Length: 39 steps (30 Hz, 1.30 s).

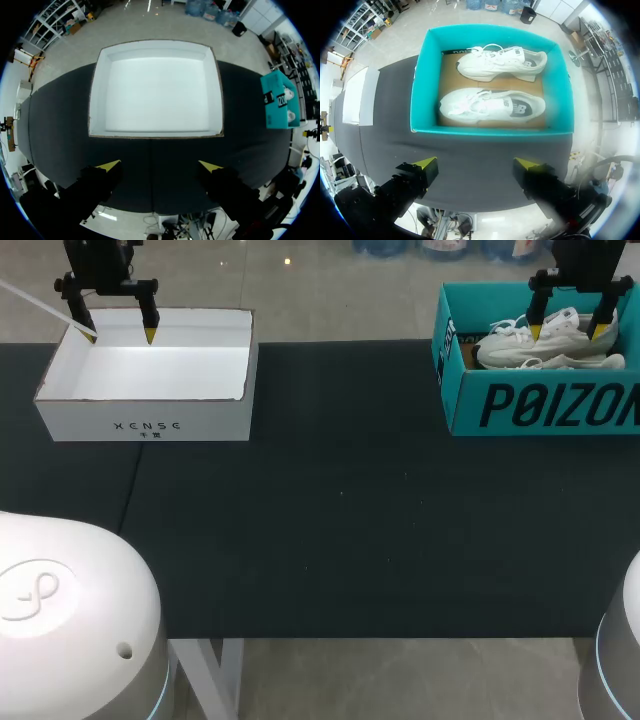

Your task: Take the shoe out of the shoebox, open the shoe tongue, remove and reinsert the insole, then place the shoe into the shoebox

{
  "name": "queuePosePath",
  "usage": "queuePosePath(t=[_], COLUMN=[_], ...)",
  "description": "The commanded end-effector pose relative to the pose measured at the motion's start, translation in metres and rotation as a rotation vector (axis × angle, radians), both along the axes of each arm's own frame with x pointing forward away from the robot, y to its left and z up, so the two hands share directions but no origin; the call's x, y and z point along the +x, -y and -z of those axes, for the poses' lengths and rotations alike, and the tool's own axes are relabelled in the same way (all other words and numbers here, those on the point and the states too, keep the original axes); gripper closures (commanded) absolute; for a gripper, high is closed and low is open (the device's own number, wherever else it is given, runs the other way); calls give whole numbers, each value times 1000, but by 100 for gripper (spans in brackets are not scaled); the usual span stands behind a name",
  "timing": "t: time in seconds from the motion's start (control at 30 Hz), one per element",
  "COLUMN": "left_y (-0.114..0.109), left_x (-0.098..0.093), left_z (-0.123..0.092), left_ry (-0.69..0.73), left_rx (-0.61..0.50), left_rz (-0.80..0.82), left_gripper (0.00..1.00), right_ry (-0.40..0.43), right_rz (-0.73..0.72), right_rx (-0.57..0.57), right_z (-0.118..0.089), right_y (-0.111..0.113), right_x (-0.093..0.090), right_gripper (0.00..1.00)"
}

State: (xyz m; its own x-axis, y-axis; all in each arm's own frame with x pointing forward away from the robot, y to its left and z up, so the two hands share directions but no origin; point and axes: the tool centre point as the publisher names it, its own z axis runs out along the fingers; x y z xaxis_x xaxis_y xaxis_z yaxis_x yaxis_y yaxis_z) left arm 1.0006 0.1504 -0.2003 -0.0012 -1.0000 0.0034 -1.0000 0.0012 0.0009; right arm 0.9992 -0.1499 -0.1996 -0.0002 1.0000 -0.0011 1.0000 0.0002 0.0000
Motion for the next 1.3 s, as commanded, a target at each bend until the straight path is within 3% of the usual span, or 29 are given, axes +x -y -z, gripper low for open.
queuePosePath(t=[0.03,1.23,1.3], left_y=[0,0,0], left_x=[0,0,0], left_z=[0,0,0], left_ry=[0,0,0], left_rx=[2,2,2], left_rz=[-1,-1,-1], left_gripper=[0,0,0], right_ry=[0,0,19], right_rz=[0,0,4], right_rx=[0,0,-44], right_z=[0,0,7], right_y=[0,0,21], right_x=[0,0,11], right_gripper=[0,0,0])
